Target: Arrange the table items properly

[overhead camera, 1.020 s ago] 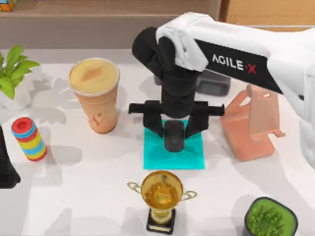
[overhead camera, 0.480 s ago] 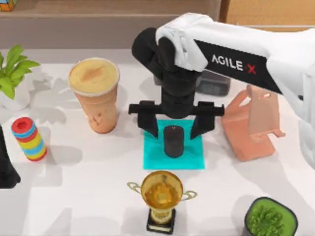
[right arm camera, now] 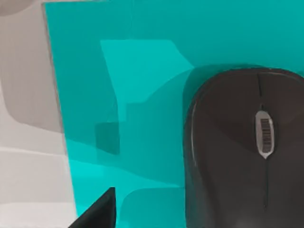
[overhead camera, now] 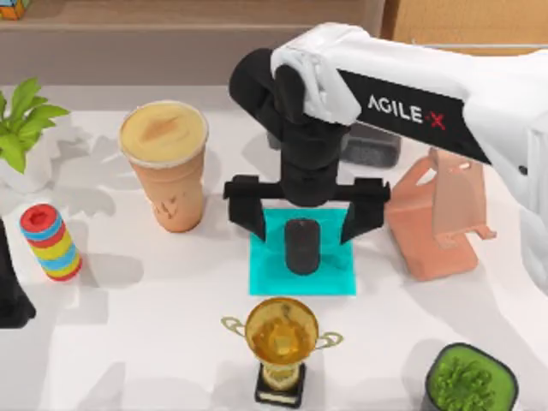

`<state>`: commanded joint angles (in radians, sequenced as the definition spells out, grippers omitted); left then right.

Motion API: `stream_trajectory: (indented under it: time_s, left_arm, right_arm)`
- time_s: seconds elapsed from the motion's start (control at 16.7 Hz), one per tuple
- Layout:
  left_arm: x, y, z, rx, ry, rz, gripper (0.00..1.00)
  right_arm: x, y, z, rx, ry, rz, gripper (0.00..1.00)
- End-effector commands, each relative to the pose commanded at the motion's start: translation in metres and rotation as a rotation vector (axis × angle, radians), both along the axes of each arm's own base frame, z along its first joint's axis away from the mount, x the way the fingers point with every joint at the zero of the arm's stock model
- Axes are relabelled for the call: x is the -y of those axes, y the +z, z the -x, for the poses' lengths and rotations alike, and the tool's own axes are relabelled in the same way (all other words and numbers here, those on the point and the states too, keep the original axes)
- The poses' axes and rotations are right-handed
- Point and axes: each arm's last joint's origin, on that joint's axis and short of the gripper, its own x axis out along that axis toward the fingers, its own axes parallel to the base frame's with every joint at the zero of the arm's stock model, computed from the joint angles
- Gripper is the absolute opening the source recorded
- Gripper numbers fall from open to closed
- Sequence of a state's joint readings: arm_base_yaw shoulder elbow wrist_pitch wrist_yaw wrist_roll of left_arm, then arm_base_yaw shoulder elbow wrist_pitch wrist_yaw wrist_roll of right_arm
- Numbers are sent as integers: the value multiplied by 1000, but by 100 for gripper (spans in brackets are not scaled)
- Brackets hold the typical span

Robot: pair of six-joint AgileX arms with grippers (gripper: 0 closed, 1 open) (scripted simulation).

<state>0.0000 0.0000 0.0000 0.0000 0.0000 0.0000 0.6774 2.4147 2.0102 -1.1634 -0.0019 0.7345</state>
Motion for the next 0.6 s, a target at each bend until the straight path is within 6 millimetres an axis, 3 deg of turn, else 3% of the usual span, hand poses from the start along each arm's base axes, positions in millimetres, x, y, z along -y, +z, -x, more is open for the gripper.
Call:
stream_trajectory:
  time_s: [0.3, 0.42, 0.6]
  left_arm:
    - [0, 0, 0, 0, 0, 0, 100]
    - [0, 0, 0, 0, 0, 0, 100]
    - [0, 0, 0, 0, 0, 0, 100]
  right_arm:
    - [6, 13, 5, 16, 53, 13, 100]
    - [14, 35, 10, 52, 131, 3, 100]
    - [35, 86, 19, 154, 278, -40, 100]
